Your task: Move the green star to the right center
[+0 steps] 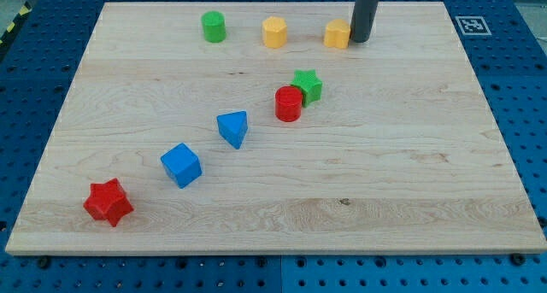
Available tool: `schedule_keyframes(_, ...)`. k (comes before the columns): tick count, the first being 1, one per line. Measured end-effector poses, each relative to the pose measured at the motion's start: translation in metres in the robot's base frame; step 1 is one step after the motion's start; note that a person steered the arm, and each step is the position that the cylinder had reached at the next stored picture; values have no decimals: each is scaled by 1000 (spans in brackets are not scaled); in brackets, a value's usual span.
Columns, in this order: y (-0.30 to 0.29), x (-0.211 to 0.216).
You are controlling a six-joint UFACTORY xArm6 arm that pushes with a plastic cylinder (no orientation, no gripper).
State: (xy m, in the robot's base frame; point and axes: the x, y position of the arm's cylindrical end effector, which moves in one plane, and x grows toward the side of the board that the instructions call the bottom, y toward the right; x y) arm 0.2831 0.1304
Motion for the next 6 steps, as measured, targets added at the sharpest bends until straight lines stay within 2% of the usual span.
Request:
schedule_keyframes(1, 1, 3)
schedule_keyframes(2, 18, 42)
schedule_keyframes(3, 5, 47)
schedule_keyframes(5, -114, 45)
schedule_keyframes(6, -160, 57)
